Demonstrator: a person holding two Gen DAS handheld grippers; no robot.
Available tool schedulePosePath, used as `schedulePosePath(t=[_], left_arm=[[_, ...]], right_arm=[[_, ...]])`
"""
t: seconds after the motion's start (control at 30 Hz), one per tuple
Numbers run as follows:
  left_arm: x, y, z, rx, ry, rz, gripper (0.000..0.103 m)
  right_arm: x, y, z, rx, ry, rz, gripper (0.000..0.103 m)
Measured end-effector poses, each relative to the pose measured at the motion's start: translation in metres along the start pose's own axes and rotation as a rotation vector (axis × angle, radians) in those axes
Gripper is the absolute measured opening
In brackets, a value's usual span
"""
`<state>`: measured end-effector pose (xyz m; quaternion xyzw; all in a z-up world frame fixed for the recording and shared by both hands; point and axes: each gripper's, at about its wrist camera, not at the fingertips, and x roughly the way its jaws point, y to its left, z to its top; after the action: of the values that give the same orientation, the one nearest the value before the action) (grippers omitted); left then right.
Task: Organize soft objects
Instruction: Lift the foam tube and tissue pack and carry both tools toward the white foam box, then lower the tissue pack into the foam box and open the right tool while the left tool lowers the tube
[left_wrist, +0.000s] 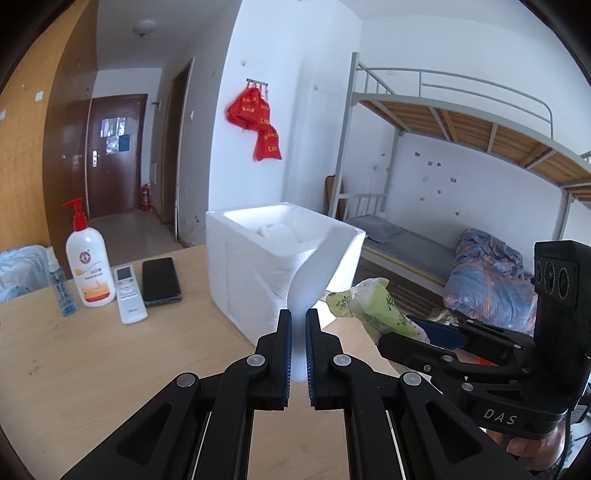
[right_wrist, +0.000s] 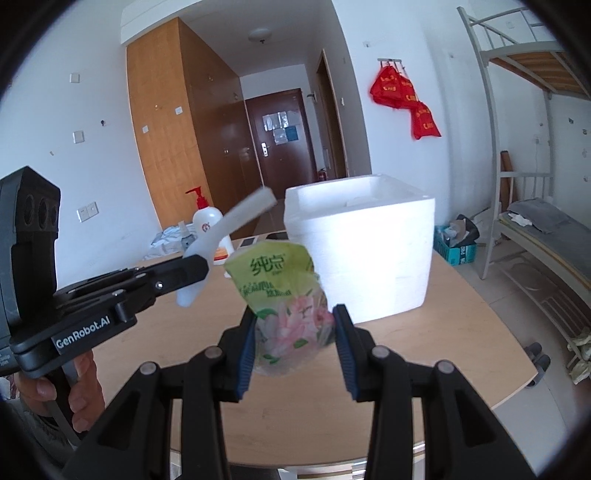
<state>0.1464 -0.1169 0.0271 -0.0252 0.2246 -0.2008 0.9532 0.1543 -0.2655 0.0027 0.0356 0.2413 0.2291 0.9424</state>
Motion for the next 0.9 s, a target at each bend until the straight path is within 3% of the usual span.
schedulePosePath(t=[0.37, 0.9], left_arm=[[0.005, -0.003, 0.008, 0.006, -0.012, -0.022, 0.007], [0.013, -0.010, 0.049, 0.032, -0.044, 0.000, 0.007]], right_arm=[[-0.010, -0.008, -0.002, 0.010, -0.016, -0.033, 0.044], [-0.012, -0.010, 0.031, -0.021, -0.048, -0.046, 0.044]])
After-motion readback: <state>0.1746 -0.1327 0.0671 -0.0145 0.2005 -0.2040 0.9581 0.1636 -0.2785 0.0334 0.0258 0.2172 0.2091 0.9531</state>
